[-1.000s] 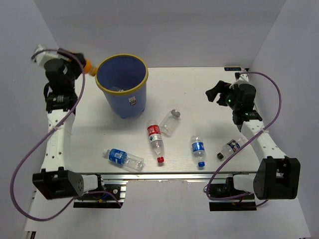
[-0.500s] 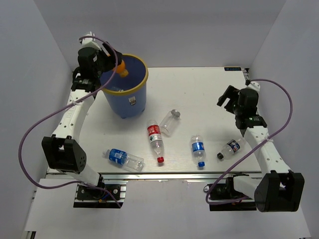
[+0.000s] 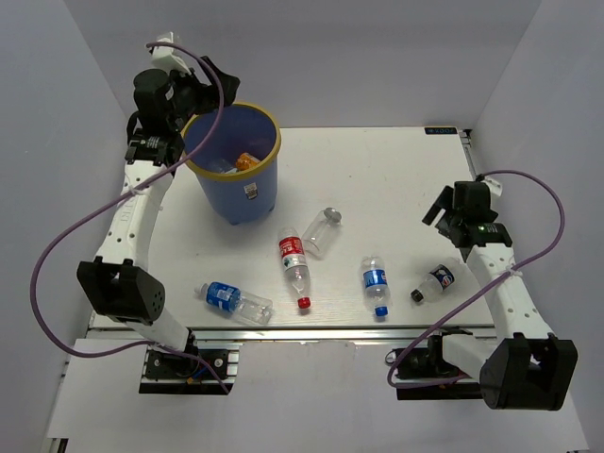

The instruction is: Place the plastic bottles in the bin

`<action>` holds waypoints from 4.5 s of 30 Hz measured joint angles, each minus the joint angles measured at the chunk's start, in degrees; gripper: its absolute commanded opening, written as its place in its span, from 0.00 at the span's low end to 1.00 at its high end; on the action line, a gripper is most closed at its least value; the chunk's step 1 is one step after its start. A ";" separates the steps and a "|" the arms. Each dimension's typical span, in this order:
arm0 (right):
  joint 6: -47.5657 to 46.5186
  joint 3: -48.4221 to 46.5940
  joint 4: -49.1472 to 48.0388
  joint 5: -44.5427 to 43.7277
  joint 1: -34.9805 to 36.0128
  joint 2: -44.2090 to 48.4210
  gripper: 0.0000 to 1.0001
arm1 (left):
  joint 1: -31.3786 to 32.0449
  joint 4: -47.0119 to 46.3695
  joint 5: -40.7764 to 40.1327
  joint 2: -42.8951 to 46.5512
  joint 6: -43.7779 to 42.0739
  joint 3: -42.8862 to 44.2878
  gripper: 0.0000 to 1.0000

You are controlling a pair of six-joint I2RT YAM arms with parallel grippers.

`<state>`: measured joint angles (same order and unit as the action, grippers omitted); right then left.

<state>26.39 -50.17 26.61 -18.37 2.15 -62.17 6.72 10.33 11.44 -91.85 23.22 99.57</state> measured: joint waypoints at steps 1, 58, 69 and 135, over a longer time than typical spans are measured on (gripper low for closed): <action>0.46 -0.02 1.70 -0.87 -0.39 0.11 0.89 | -0.31 -0.02 0.57 0.00 -0.09 0.48 0.98; -14.75 -56.98 -48.94 42.58 31.87 -43.47 0.40 | -28.92 10.73 -11.72 28.83 25.16 -47.21 0.98; -11.91 -77.85 -51.41 49.27 34.93 -70.36 0.89 | -28.92 14.38 -11.82 32.39 28.46 -54.14 0.98; -8.33 -10.32 -32.37 26.49 11.28 -11.15 0.89 | -1.90 28.61 -6.40 33.75 29.33 -51.58 0.00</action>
<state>18.06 -60.49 -5.76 8.12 13.43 -73.32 4.82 38.94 5.04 -58.11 52.56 47.99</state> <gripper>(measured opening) 0.894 0.645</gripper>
